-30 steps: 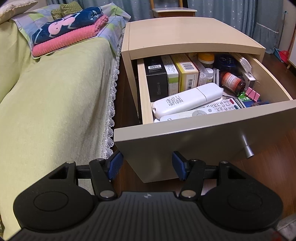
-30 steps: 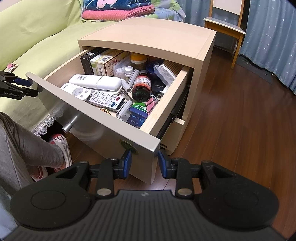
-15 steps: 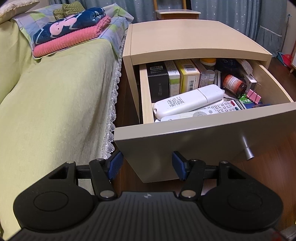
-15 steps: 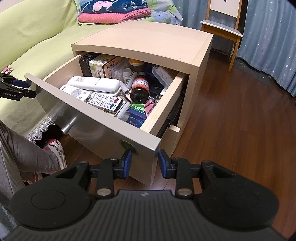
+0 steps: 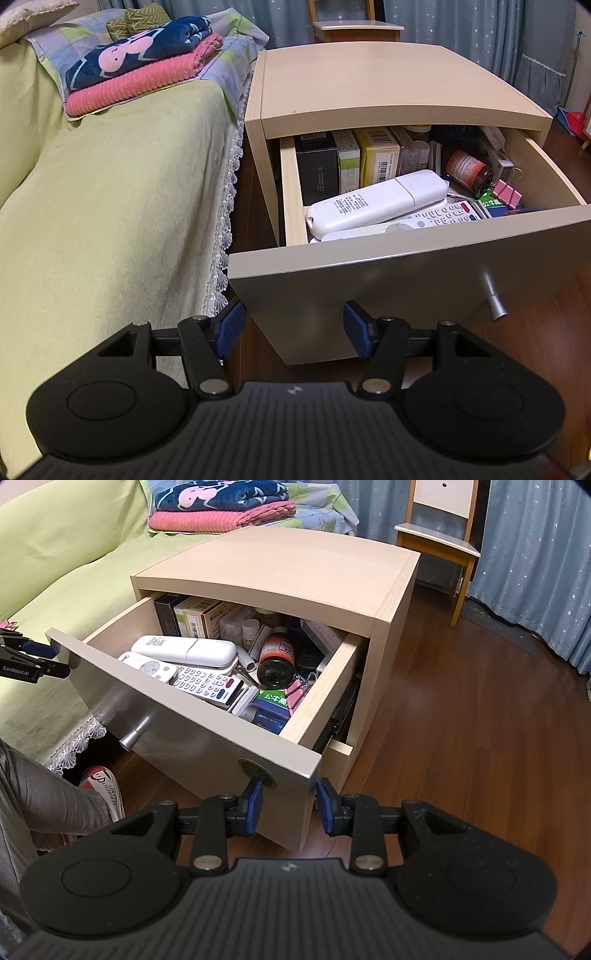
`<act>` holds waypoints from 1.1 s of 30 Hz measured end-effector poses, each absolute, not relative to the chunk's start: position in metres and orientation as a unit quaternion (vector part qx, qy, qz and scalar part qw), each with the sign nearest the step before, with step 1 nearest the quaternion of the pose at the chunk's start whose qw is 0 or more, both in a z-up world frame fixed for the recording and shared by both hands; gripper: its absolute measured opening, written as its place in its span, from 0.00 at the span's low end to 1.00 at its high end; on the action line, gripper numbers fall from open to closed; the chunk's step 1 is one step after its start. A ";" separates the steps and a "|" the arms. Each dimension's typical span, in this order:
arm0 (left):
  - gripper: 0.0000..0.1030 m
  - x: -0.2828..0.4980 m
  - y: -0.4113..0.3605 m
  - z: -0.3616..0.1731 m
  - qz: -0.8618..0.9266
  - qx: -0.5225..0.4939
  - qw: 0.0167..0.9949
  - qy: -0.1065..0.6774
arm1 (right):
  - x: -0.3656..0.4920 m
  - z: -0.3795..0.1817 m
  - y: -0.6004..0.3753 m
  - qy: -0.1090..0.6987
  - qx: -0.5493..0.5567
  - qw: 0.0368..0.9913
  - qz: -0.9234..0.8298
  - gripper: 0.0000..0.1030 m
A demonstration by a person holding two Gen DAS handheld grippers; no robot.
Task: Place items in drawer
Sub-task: 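Hold the drawer front edge with both grippers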
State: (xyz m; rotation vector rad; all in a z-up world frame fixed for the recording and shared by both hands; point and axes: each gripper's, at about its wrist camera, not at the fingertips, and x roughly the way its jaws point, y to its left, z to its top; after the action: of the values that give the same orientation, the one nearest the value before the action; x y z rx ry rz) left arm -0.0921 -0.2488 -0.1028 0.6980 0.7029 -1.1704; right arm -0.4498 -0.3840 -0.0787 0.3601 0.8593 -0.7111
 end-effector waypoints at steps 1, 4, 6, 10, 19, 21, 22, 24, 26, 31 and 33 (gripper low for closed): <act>0.59 -0.092 -0.249 -0.103 -0.530 0.316 0.720 0.318 | -0.450 -0.079 -0.384 0.405 0.170 0.833 -0.336 0.28; 0.59 -0.091 -0.249 -0.102 -0.531 0.315 0.720 0.317 | -0.450 -0.079 -0.384 0.405 0.169 0.833 -0.336 0.28; 0.59 -0.090 -0.248 -0.102 -0.531 0.315 0.720 0.317 | -0.450 -0.079 -0.384 0.405 0.169 0.833 -0.336 0.28; 0.59 -0.090 -0.249 -0.101 -0.531 0.315 0.720 0.317 | -0.449 -0.078 -0.388 0.405 0.169 0.833 -0.337 0.28; 0.59 -0.090 -0.249 -0.102 -0.532 0.314 0.721 0.315 | -0.448 -0.079 -0.390 0.405 0.167 0.832 -0.340 0.28; 0.59 -0.090 -0.249 -0.102 -0.532 0.314 0.721 0.315 | -0.448 -0.078 -0.391 0.405 0.167 0.832 -0.340 0.28; 0.59 -0.090 -0.249 -0.102 -0.532 0.313 0.721 0.315 | -0.448 -0.078 -0.391 0.405 0.167 0.832 -0.341 0.28; 0.59 -0.089 -0.249 -0.102 -0.532 0.312 0.721 0.315 | -0.448 -0.079 -0.392 0.405 0.167 0.832 -0.341 0.28; 0.59 -0.089 -0.249 -0.102 -0.533 0.311 0.722 0.315 | -0.447 -0.079 -0.392 0.405 0.166 0.832 -0.342 0.28; 0.59 -0.089 -0.249 -0.102 -0.533 0.311 0.721 0.314 | -0.446 -0.080 -0.390 0.405 0.166 0.831 -0.343 0.28; 0.59 -0.089 -0.250 -0.102 -0.533 0.311 0.722 0.313 | -0.445 -0.080 -0.390 0.405 0.166 0.831 -0.344 0.28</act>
State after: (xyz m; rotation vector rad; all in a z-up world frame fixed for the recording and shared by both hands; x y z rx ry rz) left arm -0.0892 -0.2498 -0.1023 0.6879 0.6921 -1.1779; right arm -0.4454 -0.3902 -0.0799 0.3525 0.8580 -0.7297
